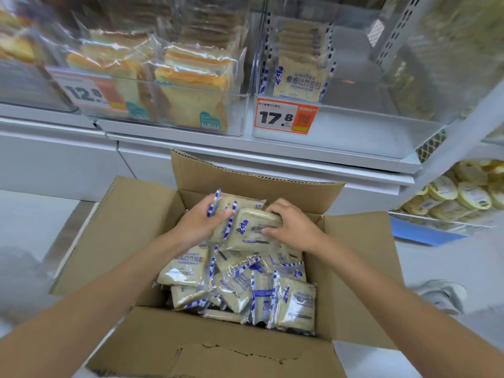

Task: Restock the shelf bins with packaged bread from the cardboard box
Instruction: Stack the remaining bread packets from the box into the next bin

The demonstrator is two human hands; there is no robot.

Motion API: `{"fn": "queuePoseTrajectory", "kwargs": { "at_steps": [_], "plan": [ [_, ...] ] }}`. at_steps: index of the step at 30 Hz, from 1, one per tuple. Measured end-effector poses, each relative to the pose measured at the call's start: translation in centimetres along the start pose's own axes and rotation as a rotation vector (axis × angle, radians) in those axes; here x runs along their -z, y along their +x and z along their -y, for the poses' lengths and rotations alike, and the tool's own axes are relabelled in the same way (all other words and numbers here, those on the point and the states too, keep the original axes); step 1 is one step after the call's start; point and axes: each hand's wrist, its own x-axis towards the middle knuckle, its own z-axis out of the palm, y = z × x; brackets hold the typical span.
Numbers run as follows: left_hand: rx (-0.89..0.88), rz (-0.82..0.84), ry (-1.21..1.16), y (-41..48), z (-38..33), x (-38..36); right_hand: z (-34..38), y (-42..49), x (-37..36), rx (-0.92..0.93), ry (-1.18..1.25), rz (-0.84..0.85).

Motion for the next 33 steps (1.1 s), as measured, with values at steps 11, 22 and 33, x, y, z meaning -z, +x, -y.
{"fn": "queuePoseTrajectory", "kwargs": {
  "at_steps": [11,22,33],
  "plan": [
    [-0.393,-0.023,0.126,-1.9,-12.5,0.7,9.2,-2.0,12.1,0.128,-0.35,-0.212],
    [-0.688,-0.262,0.578,5.1,-23.3,6.1,12.7,0.2,25.0,0.241,-0.651,-0.572],
    [-0.658,-0.403,0.829,11.0,-19.7,6.8,3.9,11.5,23.9,-0.235,-0.495,-0.094]
  ]
}}
